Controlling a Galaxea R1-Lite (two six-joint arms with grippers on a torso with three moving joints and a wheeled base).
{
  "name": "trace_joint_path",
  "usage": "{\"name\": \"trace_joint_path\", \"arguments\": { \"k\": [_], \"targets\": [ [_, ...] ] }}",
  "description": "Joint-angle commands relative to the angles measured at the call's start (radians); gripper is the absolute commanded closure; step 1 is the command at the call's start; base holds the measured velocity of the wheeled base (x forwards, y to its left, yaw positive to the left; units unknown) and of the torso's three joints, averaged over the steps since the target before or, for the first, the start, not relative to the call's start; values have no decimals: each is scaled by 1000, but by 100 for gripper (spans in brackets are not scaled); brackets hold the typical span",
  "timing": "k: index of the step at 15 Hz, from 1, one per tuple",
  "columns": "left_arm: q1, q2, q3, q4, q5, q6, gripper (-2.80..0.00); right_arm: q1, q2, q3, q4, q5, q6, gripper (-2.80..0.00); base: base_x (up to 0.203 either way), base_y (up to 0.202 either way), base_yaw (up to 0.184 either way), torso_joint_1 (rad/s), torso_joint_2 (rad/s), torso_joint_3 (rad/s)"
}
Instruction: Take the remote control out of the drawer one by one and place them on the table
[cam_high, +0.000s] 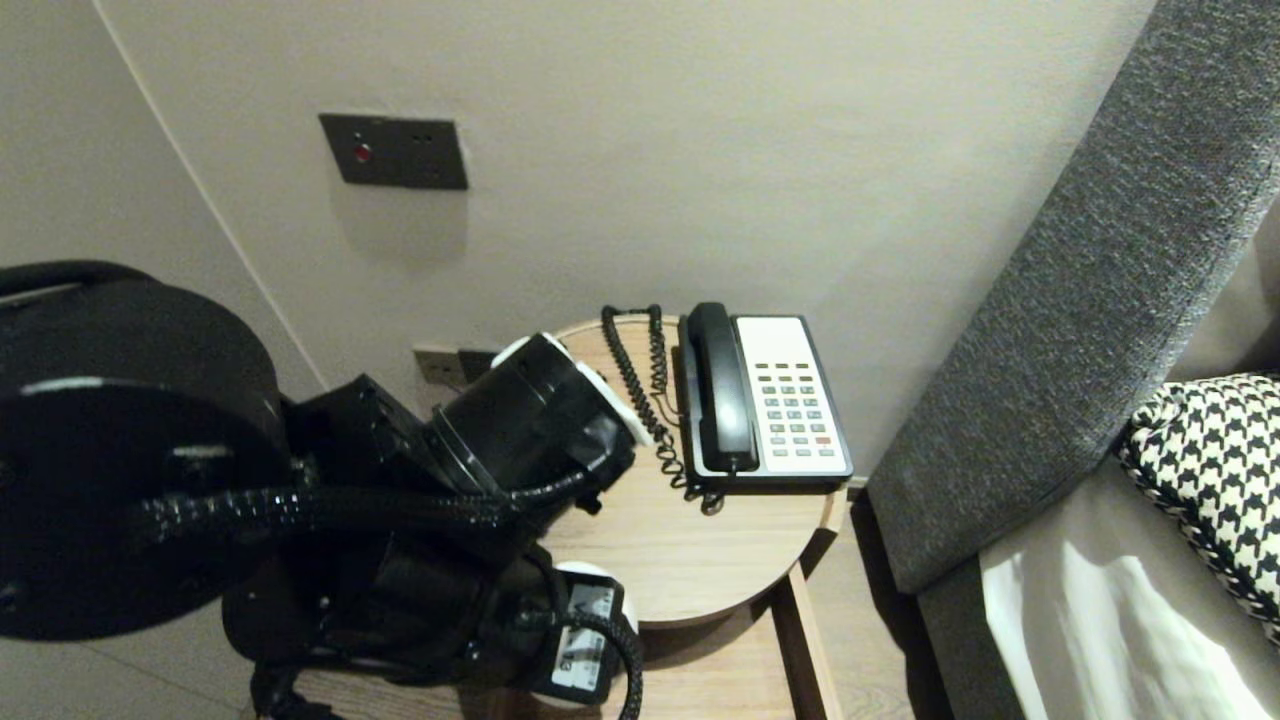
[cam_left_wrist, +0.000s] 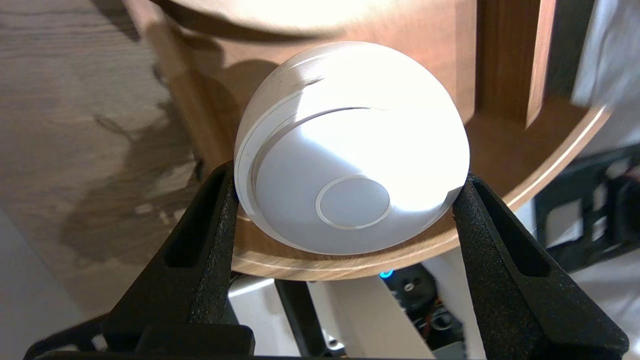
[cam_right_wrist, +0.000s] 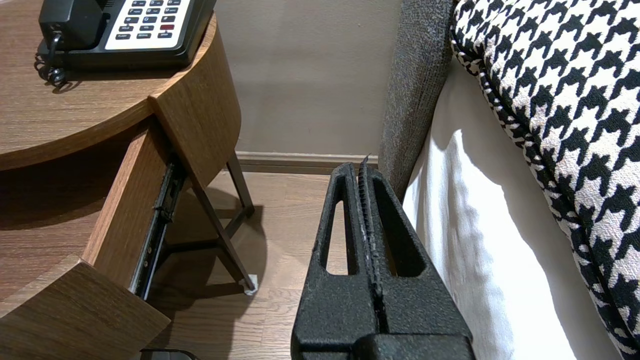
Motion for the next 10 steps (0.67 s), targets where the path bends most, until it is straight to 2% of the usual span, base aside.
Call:
{"name": "trace_joint_path", "arguments": {
  "k": [1, 5, 10],
  "targets": [
    [67, 35, -126, 82, -22, 12, 0, 0, 1, 40, -1, 0, 0, 0, 0, 0, 0, 0, 0, 0],
    [195, 157, -358, 306, -74, 125, 0, 0, 1, 40, -1, 0, 0, 0, 0, 0, 0, 0, 0, 0],
    [236, 289, -566, 459, -78, 178, 0, 2, 1, 40, -1, 0, 0, 0, 0, 0, 0, 0, 0, 0]
  ]
}}
